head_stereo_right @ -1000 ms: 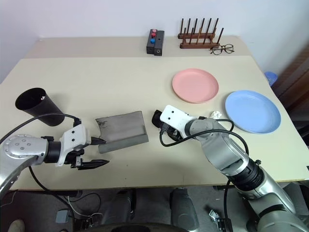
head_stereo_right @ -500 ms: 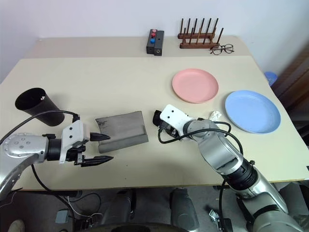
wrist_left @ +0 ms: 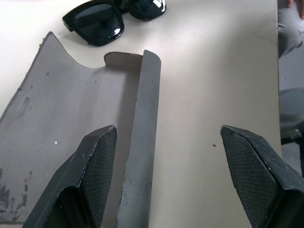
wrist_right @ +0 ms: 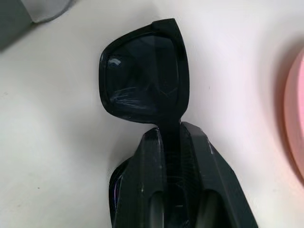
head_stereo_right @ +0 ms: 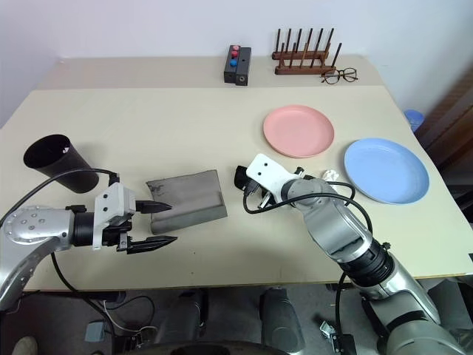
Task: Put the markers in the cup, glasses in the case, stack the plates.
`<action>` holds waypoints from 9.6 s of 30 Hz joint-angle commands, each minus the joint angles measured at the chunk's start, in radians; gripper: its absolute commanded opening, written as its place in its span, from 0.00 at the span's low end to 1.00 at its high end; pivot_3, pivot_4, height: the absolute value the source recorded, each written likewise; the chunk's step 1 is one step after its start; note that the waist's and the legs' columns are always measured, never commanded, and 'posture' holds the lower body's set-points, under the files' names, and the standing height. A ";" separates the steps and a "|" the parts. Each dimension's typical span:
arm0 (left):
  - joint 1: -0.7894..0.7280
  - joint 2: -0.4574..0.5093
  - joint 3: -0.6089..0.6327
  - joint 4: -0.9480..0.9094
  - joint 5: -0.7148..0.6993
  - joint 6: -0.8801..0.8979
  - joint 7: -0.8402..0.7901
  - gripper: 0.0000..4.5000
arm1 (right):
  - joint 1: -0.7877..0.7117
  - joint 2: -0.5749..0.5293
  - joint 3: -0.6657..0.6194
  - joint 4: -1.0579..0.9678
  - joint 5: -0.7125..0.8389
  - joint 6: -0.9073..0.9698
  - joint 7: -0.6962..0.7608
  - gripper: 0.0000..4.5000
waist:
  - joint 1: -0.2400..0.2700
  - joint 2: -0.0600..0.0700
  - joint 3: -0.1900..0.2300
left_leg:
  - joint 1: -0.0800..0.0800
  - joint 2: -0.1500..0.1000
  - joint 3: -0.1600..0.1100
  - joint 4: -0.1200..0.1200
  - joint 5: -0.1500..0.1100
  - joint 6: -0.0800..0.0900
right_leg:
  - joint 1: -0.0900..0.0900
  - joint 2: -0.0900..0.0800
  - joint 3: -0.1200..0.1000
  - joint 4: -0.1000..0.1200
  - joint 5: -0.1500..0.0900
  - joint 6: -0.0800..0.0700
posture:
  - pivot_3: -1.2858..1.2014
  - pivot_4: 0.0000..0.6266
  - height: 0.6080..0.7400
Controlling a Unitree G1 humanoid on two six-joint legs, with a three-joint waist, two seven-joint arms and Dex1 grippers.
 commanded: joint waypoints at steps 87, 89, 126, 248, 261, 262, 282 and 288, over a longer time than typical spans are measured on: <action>0.057 -0.005 0.204 0.020 -0.009 0.031 0.113 0.79 | -0.095 -0.096 -0.047 0.446 -0.382 -1.005 0.283 0.06 | 0.000 0.000 0.000 | 0.001 0.000 0.000 0.000 0.000 0.000 | 0.001 0.000 0.000 0.000 0.000 0.000 | 0.52 0.24 1.00; 0.055 -0.005 0.204 0.021 -0.009 0.032 0.113 0.79 | -0.112 -0.099 -0.050 0.468 -0.385 -1.045 0.268 0.20 | -0.001 0.000 0.000 | 0.001 0.000 0.000 0.000 0.000 0.000 | 0.001 0.000 0.000 0.000 0.000 0.000 | 0.52 0.24 1.00; 0.045 -0.006 0.187 0.036 -0.005 0.022 0.103 0.79 | -0.267 -0.025 0.009 0.916 -0.492 -1.751 0.070 0.62 | -0.024 0.000 0.000 | 0.002 0.000 0.000 0.000 0.000 0.000 | 0.001 0.000 0.000 0.002 0.002 0.003 | 0.52 0.24 1.00; 0.252 -0.090 0.376 0.104 0.044 -0.124 0.129 0.79 | -0.415 0.093 -0.086 0.433 -0.185 -0.857 0.855 0.01 | -0.048 0.004 0.003 | 0.003 0.000 0.000 -0.003 0.004 0.000 | -0.006 0.000 0.000 0.015 0.002 0.004 | 0.52 0.24 1.00; 0.285 -0.052 0.443 0.219 0.088 -0.168 0.082 0.79 | -0.350 0.307 0.065 0.207 -0.194 -0.435 0.640 0.01 | -0.048 0.003 0.003 | 0.002 0.000 0.000 -0.002 0.004 0.000 | -0.006 0.000 0.000 0.015 -0.001 -0.001 | 0.52 0.24 1.00; 0.284 -0.049 0.442 0.220 0.088 -0.166 0.081 0.79 | -0.356 0.319 0.074 0.224 -0.198 -0.433 0.619 0.01 | -0.048 0.003 0.003 | 0.002 0.000 0.000 -0.002 0.004 0.000 | -0.006 0.000 0.000 0.015 -0.001 -0.001 | 0.52 0.24 1.00; 0.262 -0.042 0.423 0.160 0.073 -0.110 0.110 0.79 | -0.344 0.398 0.161 0.340 -0.163 -0.350 0.443 0.01 | -0.048 0.002 0.003 | 0.002 0.000 0.000 -0.003 0.004 -0.001 | -0.007 0.000 0.000 0.015 -0.001 -0.001 | 0.52 0.24 1.00; 0.239 -0.034 0.412 0.130 0.049 -0.071 0.102 0.79 | -0.324 0.305 0.211 0.326 -0.195 -0.387 0.450 0.01 | -0.047 0.002 0.003 | 0.001 0.000 0.000 -0.003 0.004 -0.001 | -0.008 0.000 0.000 0.014 -0.001 -0.001 | 0.52 0.24 1.00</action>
